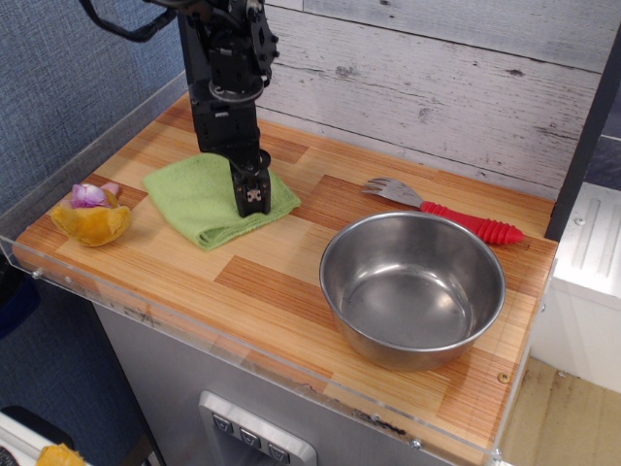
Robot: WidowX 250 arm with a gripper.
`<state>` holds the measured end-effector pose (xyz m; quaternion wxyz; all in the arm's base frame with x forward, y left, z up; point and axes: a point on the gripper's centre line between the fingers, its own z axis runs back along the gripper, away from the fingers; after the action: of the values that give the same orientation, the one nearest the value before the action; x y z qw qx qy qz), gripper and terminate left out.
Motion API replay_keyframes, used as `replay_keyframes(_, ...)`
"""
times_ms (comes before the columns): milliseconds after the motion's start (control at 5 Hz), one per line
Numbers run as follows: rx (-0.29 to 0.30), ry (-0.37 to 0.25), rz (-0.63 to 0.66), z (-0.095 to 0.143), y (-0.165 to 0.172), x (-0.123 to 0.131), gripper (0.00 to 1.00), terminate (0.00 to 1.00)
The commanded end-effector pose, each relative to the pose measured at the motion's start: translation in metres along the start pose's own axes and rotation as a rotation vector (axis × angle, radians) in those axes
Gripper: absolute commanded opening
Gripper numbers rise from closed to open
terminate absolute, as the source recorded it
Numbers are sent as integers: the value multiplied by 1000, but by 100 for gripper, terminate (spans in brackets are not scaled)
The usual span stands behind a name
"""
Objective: Place the green towel in the rear left corner of the counter.
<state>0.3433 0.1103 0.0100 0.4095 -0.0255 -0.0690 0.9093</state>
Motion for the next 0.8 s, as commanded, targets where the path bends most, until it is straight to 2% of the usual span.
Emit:
replay_keyframes(0,-8,5,6,-4,-22,3,100,0)
replay_keyframes(600,-23,19,12,13,-32,2,100,0)
